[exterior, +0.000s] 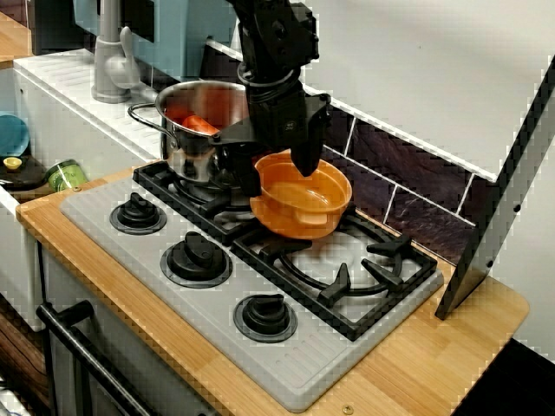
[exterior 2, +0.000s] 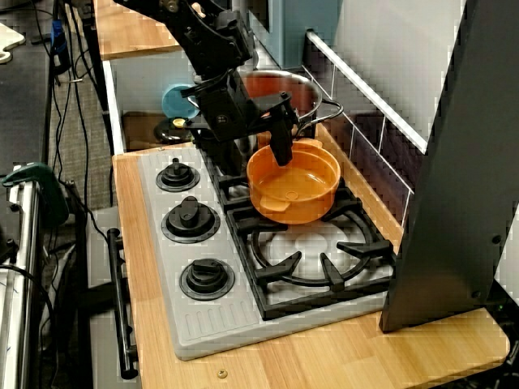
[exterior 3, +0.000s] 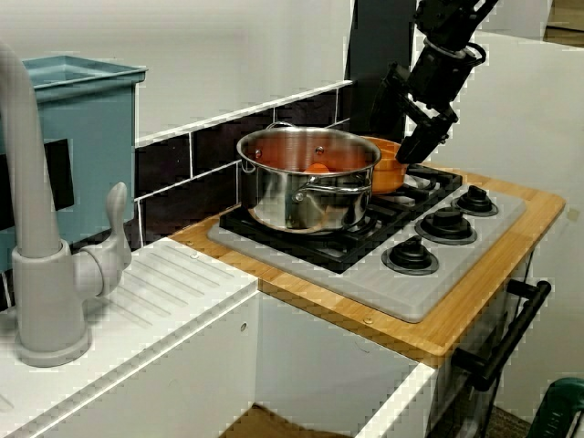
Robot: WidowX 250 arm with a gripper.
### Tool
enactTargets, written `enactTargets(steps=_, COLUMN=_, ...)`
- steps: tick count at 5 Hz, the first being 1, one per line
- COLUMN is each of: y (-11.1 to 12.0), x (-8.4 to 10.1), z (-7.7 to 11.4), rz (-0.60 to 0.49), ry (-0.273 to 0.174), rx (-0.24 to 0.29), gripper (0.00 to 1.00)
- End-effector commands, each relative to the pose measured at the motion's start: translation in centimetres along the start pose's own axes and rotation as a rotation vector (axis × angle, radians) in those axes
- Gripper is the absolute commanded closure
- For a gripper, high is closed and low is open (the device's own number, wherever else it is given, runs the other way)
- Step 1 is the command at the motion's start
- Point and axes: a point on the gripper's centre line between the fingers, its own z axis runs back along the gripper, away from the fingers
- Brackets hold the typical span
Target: Lift pot from stove
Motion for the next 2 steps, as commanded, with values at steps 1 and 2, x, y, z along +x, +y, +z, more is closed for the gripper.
enactTargets(steps=1, y=0.71, x=-0.61, z=0.56, rz=-0.007, ry=0.005, rx=0.011, gripper=0.00)
enactTargets(steps=2, y=0.47, x=-0.99, z=0.04, rz=-0.014, ry=0.007, rx=-0.002, gripper=0.00)
